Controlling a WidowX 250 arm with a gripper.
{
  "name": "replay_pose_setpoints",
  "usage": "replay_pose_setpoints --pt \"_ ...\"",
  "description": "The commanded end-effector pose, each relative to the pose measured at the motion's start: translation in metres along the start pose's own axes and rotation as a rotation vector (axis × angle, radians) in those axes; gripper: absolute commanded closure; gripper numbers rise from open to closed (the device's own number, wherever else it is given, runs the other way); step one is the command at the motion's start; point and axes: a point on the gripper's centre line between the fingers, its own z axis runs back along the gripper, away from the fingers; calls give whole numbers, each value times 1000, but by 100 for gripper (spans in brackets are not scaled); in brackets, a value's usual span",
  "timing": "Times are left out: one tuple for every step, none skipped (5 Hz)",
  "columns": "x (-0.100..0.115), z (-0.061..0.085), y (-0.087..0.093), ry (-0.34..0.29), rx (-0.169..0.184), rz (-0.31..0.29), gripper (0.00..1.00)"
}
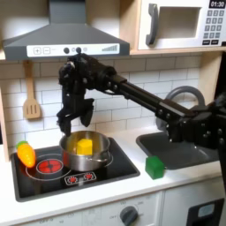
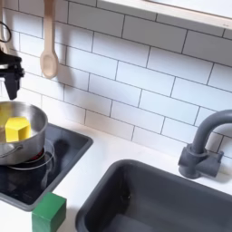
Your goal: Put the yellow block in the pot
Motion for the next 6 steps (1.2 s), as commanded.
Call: replay_pose_setpoints --pt "-5 -18 12 47 17 15 0" --pt "-8 -26 9 67 22 4 0" --pt "-10 -33 17 85 39 23 0" --pt "-15 -42 23 110 55 29 0" --pt "-18 -45 25 123 62 27 0" --pt "-19 -47 26 131 67 29 0"
